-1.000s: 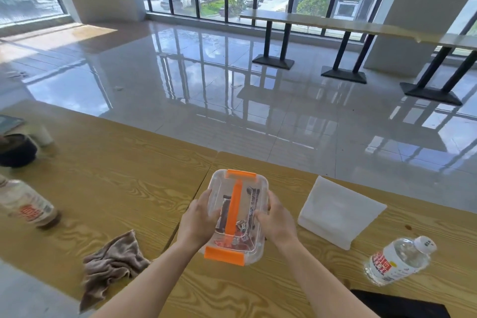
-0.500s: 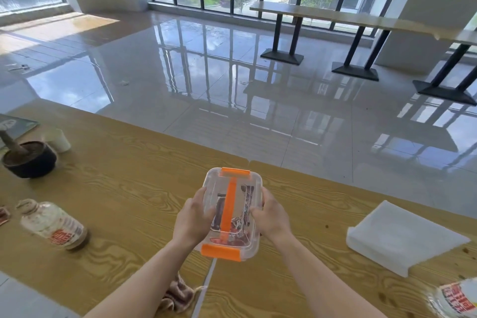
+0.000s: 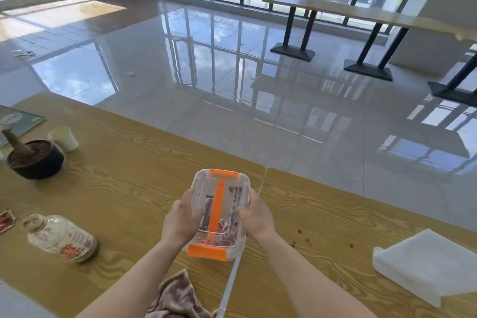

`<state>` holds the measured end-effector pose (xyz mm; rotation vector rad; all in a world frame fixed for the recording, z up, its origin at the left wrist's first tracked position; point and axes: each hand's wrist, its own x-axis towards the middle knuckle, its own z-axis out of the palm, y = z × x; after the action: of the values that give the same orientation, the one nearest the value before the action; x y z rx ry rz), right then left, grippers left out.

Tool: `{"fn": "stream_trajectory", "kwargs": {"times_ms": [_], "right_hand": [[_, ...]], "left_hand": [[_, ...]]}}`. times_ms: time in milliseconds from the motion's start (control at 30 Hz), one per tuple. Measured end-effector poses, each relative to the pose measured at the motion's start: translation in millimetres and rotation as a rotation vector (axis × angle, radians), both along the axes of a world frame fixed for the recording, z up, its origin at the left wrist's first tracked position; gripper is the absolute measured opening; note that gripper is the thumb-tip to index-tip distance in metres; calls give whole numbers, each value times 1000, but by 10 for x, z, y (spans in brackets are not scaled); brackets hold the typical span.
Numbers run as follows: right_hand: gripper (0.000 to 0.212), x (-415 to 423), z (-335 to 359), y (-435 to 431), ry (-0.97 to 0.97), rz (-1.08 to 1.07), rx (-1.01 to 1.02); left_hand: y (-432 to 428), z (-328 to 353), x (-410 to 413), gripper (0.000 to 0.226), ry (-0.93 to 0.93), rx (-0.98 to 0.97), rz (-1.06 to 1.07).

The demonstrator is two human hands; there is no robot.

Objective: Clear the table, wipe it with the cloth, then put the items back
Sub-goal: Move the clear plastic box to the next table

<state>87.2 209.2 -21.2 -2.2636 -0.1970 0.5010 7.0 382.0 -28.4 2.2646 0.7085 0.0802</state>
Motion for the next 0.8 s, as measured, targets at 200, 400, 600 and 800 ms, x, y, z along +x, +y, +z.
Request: {"fn": "stream_trajectory", "kwargs": {"times_ms": [200, 400, 600, 800], "right_hand": [[54, 90, -75, 250, 38, -23, 47], [66, 220, -12, 560, 86, 14, 38], [68, 247, -41, 959, 107, 50, 34], [69, 278, -52, 1216, 102, 84, 26]], "left_hand": [[235, -76, 79, 56, -10, 7, 35], [470, -99, 90, 58, -6, -12, 104], [809, -92, 58, 57, 9, -9, 179], [1011, -82, 40, 58, 1, -26, 218]]}}
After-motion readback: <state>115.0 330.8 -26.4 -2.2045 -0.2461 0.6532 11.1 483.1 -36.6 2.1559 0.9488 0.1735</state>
